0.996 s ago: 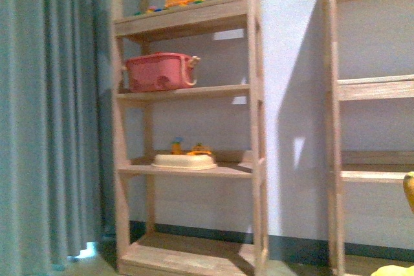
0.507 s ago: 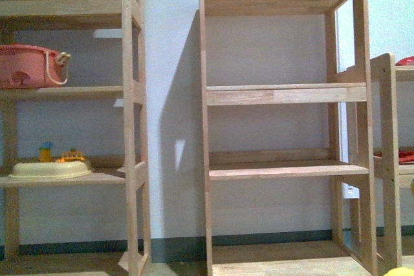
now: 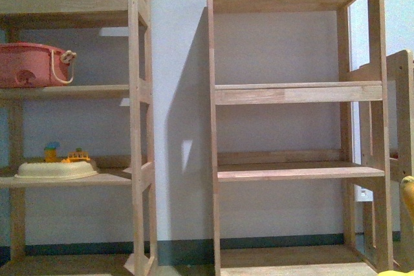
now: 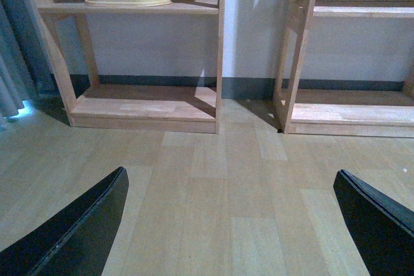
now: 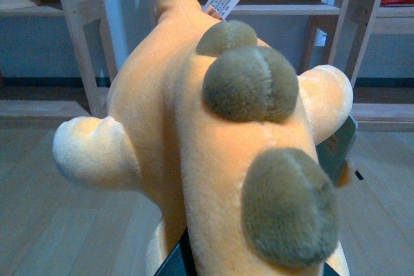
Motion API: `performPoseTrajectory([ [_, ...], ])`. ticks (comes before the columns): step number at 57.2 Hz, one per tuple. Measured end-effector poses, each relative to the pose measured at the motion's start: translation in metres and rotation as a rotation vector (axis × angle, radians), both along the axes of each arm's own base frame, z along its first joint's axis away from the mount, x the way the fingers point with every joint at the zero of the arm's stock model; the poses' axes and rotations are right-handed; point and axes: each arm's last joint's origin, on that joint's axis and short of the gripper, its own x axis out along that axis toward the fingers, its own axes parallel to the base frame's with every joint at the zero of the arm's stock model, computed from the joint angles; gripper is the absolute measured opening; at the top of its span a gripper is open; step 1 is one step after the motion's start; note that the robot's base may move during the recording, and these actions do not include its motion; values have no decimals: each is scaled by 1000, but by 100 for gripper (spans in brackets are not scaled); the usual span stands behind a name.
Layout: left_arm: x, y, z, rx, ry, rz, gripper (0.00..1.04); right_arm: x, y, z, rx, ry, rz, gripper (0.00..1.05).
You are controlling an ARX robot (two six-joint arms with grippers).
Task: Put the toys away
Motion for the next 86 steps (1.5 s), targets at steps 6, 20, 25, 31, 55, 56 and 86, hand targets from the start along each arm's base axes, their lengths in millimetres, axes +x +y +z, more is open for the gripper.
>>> performPoseTrajectory([
  [6,0,0,0,0,0,0,98,0,0,0,0,0,-1,7],
  [20,0,0,0,0,0,0,98,0,0,0,0,0,-2,7],
  [25,0,0,0,0,0,0,98,0,0,0,0,0,-1,7],
  [31,0,0,0,0,0,0,98,0,0,0,0,0,-1,7],
  [55,0,0,0,0,0,0,98,0,0,0,0,0,-1,7],
  [56,0,0,0,0,0,0,98,0,0,0,0,0,-1,7],
  [86,0,0,0,0,0,0,98,0,0,0,0,0,-1,7],
])
